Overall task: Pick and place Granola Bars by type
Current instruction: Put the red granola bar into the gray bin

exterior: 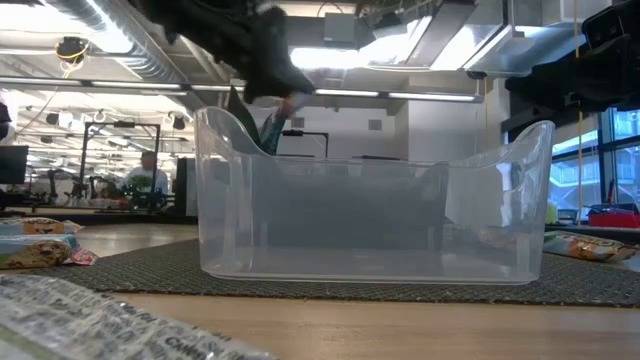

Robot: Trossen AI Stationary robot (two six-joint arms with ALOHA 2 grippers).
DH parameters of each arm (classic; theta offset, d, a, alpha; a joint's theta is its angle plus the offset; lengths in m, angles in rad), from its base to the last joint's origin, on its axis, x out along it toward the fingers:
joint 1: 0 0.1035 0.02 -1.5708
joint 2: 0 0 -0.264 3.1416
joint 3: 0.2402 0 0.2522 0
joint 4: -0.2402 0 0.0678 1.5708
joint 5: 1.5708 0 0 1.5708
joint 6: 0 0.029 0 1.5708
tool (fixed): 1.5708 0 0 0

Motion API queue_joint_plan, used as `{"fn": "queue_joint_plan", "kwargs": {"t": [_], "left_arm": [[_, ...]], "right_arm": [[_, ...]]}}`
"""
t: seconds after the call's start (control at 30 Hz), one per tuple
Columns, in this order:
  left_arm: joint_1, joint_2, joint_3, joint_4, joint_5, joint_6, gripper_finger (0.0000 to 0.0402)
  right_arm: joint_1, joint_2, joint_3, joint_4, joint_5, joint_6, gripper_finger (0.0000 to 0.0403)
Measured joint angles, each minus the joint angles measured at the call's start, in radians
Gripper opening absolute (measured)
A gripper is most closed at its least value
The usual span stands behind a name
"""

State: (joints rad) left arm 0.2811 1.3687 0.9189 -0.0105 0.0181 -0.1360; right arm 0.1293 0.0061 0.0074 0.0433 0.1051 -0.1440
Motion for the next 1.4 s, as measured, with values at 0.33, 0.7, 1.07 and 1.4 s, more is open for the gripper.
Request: {"fn": "queue_joint_plan", "kwargs": {"t": [0.33,0.7,1.07,1.4], "left_arm": [[0.077,0.272,0.187,-0.045,0.064,0.142,0.0097],[0.073,0.472,0.226,-0.024,0.063,0.191,0.0097],[0.072,0.514,0.225,-0.012,0.063,0.184,0.0097],[0.072,0.513,0.225,0.022,0.063,0.112,0.0098]], "right_arm": [[0.0,0.0,0.0,0.058,0.0,-0.027,0.0242],[0.0,0.0,0.0,0.05,0.007,-0.048,0.0242],[0.0,0.0,0.0,0.059,0.007,-0.075,0.0242],[0.0,0.085,0.15,-0.194,0.243,0.147,0.0242]]}}
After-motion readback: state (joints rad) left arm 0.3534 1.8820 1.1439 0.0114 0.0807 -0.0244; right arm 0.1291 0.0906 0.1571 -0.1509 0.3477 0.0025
